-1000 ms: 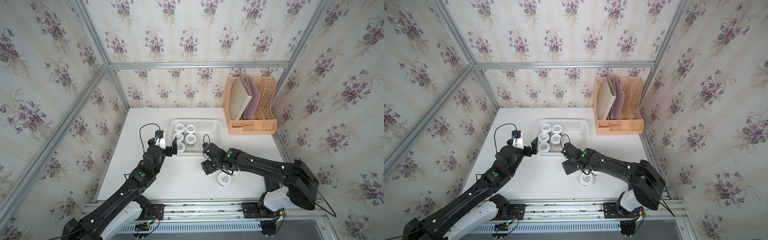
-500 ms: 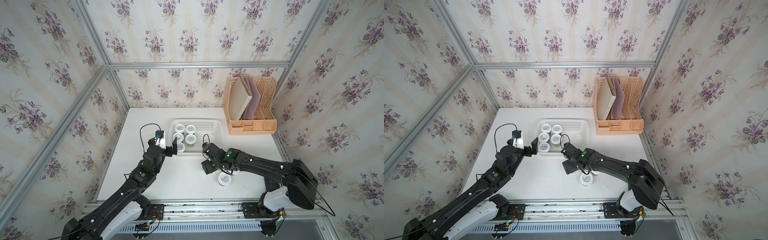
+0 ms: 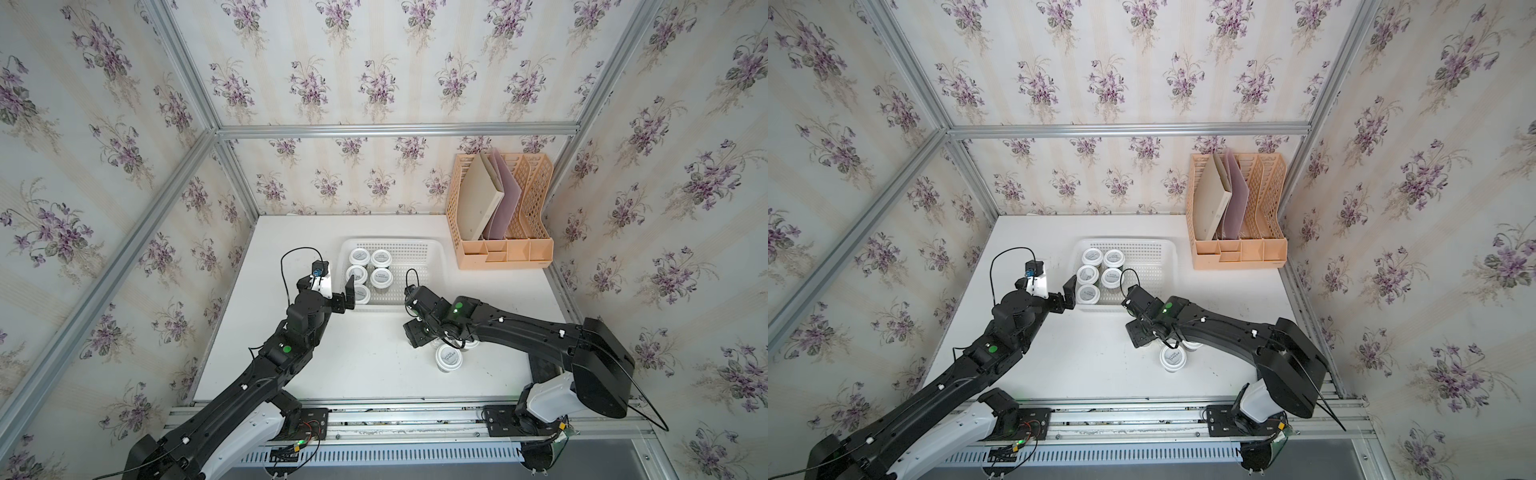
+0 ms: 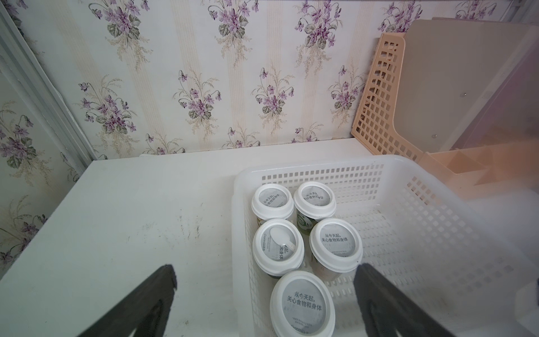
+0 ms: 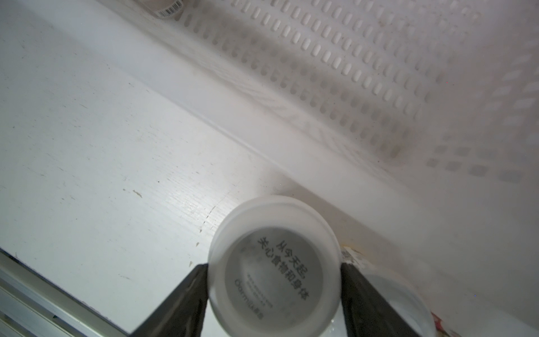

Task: Put the yogurt in the basket
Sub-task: Pick up the yogurt from the center of the board.

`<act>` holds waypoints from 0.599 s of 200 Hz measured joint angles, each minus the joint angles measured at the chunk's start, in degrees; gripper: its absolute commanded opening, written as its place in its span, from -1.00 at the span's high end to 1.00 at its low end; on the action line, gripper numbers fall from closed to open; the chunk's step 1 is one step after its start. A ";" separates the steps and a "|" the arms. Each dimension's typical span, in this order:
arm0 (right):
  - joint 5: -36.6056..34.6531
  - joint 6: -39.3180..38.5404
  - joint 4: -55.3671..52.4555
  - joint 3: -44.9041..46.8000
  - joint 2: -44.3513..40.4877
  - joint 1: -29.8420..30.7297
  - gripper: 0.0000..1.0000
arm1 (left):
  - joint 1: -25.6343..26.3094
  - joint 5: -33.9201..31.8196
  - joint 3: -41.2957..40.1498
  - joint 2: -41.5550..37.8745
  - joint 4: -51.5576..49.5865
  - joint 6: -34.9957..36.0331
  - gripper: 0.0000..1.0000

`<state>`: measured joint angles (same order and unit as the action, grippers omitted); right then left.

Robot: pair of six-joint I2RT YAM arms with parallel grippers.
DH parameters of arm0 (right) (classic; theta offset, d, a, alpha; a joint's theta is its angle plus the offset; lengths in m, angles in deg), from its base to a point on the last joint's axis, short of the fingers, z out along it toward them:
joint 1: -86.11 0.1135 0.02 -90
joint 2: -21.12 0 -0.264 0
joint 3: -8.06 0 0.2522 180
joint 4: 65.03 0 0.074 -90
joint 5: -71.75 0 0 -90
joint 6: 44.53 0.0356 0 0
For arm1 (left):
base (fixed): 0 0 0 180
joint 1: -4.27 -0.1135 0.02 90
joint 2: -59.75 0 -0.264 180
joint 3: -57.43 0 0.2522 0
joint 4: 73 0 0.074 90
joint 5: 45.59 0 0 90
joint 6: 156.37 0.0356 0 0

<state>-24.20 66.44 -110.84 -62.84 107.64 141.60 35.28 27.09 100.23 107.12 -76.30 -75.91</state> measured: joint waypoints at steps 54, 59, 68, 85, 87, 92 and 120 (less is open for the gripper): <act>0.87 0.00 -1.25 -0.70 -0.37 0.00 -0.37 | 0.00 -0.02 0.00 0.07 0.00 0.02 -0.98; 0.87 0.00 -1.38 -0.83 -0.55 0.00 -0.37 | 0.00 -0.02 0.00 0.07 0.00 0.02 -0.99; 0.92 0.00 -1.81 -1.25 -0.83 0.00 -0.37 | 0.00 -0.04 0.00 0.07 0.02 0.00 -0.98; 1.29 0.00 -2.23 -1.99 -1.55 0.02 -0.37 | 0.00 -0.04 0.00 0.00 0.00 0.00 -0.98; 1.38 -0.02 -2.25 -2.10 -1.66 0.02 -0.37 | 0.00 -0.07 0.00 -0.02 0.00 0.00 -0.98; 1.55 -0.02 -2.40 -2.34 -1.86 0.07 -0.37 | 0.00 -0.07 -0.02 -0.04 0.02 0.00 -0.98; 2.21 -0.02 -3.34 -3.74 -2.97 0.17 -0.37 | 0.00 -0.17 -0.02 -0.09 0.04 0.00 -0.99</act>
<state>-22.00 66.42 -114.19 -66.58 104.67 141.77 35.28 26.91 100.20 107.03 -76.25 -75.91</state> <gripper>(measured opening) 0.689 0.992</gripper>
